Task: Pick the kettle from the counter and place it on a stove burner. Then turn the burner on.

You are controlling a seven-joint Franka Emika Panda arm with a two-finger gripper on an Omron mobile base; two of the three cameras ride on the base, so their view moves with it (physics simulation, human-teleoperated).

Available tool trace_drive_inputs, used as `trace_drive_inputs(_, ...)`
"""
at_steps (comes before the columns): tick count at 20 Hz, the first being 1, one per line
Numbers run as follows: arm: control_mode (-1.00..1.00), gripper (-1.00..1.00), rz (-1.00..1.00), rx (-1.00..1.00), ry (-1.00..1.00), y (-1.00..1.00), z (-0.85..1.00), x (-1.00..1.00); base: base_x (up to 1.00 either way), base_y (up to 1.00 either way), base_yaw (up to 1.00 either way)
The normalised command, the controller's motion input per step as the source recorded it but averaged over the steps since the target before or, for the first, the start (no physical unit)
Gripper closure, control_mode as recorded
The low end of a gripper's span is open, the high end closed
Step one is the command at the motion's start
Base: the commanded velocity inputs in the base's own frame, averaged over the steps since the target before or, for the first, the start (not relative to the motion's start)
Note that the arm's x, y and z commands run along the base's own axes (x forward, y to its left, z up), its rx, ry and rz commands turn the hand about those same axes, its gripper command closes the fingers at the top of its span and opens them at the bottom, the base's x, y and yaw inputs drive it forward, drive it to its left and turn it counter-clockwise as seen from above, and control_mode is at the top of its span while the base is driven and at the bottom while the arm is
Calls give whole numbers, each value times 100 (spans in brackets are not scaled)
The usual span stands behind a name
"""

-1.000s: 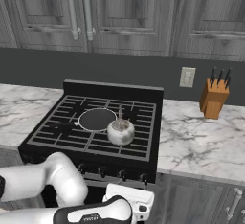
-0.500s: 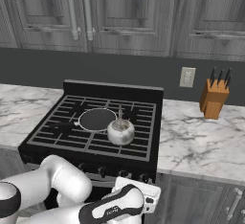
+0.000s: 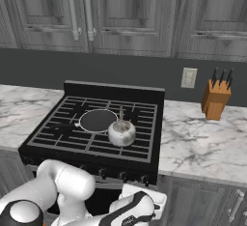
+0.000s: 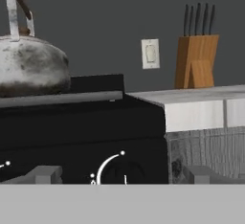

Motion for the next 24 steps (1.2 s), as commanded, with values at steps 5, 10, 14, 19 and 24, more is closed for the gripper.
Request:
trace_drive_inputs(5, -100, -100, 0, -6, 8, 0, -45, 0, 0, 0, 0)
trace_drive_inputs(10, -100, -100, 0, 0, 0, 0, 0, 0, 0, 0, 0)
trace_drive_inputs(14, -100, -100, 0, 0, 0, 0, 0, 12, 0, 0, 0)
trace_drive_inputs(19, -100, -100, 0, 0, 0, 0, 0, 33, 0, 0, 0)
trace_drive_inputs(24, -100, -100, 0, 0, 0, 0, -3, 38, 0, 0, 0)
